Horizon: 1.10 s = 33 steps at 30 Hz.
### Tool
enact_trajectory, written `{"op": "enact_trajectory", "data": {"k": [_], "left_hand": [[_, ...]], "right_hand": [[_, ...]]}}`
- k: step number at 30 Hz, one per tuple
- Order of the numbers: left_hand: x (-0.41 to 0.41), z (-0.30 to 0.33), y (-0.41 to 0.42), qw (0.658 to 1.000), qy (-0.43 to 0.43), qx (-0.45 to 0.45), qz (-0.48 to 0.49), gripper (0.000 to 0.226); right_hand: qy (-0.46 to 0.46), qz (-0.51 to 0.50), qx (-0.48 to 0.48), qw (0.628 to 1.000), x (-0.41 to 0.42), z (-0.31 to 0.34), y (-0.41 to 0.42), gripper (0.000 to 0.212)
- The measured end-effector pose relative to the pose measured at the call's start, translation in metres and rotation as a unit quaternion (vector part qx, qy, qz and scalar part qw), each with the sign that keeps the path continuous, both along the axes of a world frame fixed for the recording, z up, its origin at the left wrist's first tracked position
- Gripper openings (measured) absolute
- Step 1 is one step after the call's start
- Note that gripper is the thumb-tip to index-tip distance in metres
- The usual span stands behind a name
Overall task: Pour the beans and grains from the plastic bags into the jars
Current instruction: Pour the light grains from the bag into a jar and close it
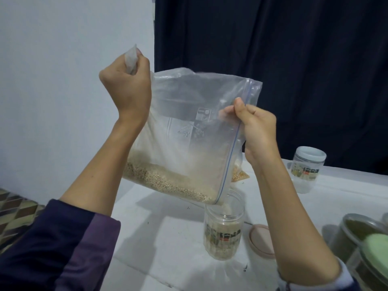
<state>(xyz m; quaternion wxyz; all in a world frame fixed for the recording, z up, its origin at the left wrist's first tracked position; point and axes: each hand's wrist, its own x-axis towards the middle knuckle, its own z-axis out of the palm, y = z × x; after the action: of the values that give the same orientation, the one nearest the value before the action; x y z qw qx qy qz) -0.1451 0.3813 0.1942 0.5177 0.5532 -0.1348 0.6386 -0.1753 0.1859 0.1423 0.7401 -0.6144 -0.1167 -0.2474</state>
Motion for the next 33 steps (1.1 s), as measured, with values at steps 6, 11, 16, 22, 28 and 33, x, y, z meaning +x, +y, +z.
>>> {"op": "enact_trajectory", "data": {"k": [6, 11, 16, 22, 28, 33], "left_hand": [[0.001, 0.001, 0.001, 1.0, -0.003, 0.004, 0.008, 0.047], [0.001, 0.001, 0.002, 1.0, 0.004, -0.003, 0.001, 0.047], [0.002, -0.002, 0.001, 1.0, 0.004, 0.0, -0.001, 0.047], [0.003, -0.003, 0.002, 1.0, 0.006, 0.001, 0.001, 0.047], [0.004, -0.004, 0.0, 1.0, 0.001, 0.007, 0.012, 0.047], [0.002, -0.004, -0.002, 1.0, 0.002, 0.003, 0.005, 0.047]], "right_hand": [[-0.004, 0.007, -0.004, 1.0, 0.005, 0.003, 0.0, 0.027], [-0.002, 0.002, -0.005, 1.0, 0.01, 0.006, 0.0, 0.027], [-0.003, -0.018, -0.027, 0.999, 0.012, 0.004, 0.004, 0.03], [0.005, -0.008, -0.046, 0.999, 0.012, 0.0, 0.002, 0.031], [0.004, -0.01, -0.032, 0.999, 0.011, 0.0, 0.001, 0.029], [-0.001, -0.015, -0.02, 1.0, 0.006, 0.0, -0.001, 0.029]]}}
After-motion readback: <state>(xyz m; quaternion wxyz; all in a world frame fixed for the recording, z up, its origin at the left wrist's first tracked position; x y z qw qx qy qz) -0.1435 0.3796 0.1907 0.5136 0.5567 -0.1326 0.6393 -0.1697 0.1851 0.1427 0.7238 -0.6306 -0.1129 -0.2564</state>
